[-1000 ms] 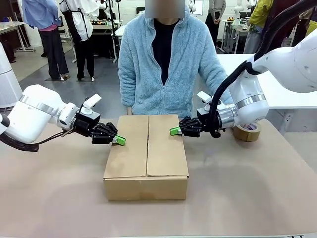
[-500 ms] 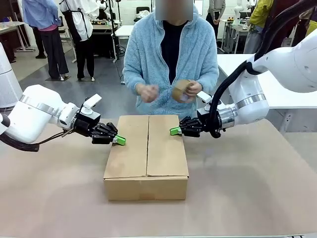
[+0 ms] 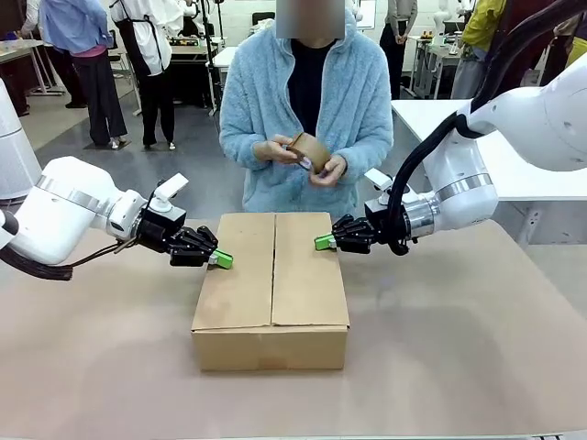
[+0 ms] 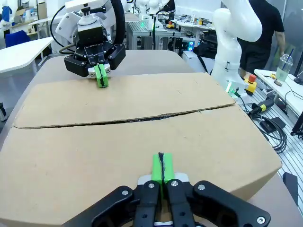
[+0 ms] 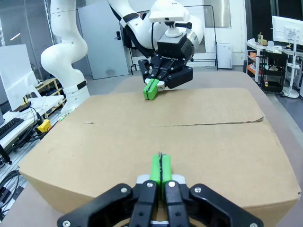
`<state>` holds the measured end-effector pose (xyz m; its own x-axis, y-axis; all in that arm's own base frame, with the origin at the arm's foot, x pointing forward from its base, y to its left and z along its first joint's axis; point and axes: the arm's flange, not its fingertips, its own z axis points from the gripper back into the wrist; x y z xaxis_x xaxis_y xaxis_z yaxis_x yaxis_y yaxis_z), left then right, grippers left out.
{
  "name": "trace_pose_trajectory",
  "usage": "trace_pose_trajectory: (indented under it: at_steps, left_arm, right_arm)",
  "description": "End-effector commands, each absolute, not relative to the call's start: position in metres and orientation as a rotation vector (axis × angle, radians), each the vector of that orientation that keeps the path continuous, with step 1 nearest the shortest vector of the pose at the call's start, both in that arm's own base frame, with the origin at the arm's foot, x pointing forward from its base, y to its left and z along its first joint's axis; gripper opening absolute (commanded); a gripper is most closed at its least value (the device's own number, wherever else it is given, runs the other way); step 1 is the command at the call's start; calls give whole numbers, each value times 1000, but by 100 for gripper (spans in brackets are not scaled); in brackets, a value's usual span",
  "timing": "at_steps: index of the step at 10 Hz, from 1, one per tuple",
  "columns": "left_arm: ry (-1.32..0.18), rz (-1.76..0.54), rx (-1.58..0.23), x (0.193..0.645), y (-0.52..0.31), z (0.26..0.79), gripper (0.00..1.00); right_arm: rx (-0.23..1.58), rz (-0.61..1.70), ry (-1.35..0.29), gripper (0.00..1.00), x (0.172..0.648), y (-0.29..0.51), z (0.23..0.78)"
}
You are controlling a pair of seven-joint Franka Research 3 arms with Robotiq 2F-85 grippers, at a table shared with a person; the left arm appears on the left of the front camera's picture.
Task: Wrap the clocks to prevent damage.
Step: After the human seals the box with tape, release both hands from the side flaps of the Package Box.
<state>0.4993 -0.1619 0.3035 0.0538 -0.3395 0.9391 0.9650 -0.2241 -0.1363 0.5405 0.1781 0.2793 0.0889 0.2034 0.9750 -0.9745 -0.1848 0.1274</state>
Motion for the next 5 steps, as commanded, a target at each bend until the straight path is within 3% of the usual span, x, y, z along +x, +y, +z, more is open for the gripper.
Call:
trace_pose_trajectory:
  at_steps: [1,5]
  left_arm:
    - [-757,-1448,-1166,502,-163,299,0]
    - [-757,-1448,-1166,502,-163,299,0]
  right_arm:
    - [1225,1348,-886,1,539,179,277]
    - [1225,1348,-886,1,539,179,277]
